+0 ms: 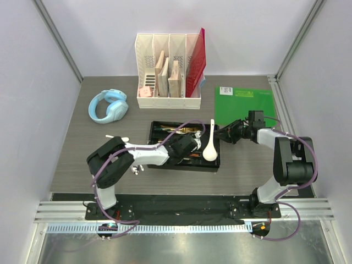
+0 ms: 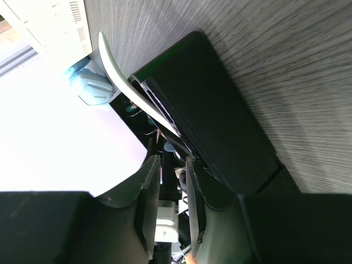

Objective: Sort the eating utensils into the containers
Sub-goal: Place the spoon in the storage box.

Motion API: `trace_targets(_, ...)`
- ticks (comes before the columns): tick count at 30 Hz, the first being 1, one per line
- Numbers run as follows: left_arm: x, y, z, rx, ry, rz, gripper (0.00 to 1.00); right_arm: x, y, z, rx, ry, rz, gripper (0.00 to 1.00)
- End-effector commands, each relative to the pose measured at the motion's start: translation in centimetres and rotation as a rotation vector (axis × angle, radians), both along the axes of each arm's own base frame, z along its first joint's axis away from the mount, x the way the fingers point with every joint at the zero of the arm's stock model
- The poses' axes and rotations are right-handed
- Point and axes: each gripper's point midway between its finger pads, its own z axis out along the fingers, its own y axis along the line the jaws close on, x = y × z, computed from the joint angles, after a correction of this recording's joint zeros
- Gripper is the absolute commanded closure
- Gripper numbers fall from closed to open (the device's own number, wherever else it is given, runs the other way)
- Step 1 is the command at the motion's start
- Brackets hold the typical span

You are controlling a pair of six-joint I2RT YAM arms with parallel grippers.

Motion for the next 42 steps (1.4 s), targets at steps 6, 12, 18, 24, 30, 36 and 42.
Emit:
trace_targets(6, -0.8, -0.1, 8.4, -0.423, -0.109, 0.207, 0.47, -0.9, -0.3, -1.0, -0.036, 0.024, 0.001, 0.68)
trace_targets(12, -0.8, 2.8, 12.1, -0.632, -0.177, 0.415, 0.38, -1.0, -0.3, -1.1, -0.042, 0.028, 0.006, 0.68)
trace_targets(18, -0.8, 11.8, 10.1, -0.759, -0.118, 0.907, 0.38, -1.0, -0.4, -1.1, -0.042, 0.028, 0.004, 0.69)
trace_targets(24, -0.6, 13.8, 7.6, -0.779, 0.072, 1.026, 0.41, -1.3, -0.4, -1.7, -0.043, 0.043, 0.006, 0.68)
trace_targets(30, 1.7, 10.1, 9.2, -0.701, 0.071, 0.840, 0.44, -1.2, -0.3, -1.7, -0.038, 0.038, 0.010, 0.68)
trace_targets(36, 3.6, 4.7, 9.0, -0.582, 0.077, 0.644, 0.46, -1.3, -0.3, -1.7, -0.036, 0.038, 0.012, 0.68)
trace_targets(42, 4.1, -0.7, 6.2, -0.431, 0.110, 0.481, 0.49, -1.4, -0.2, -1.8, -0.035, 0.040, 0.013, 0.68)
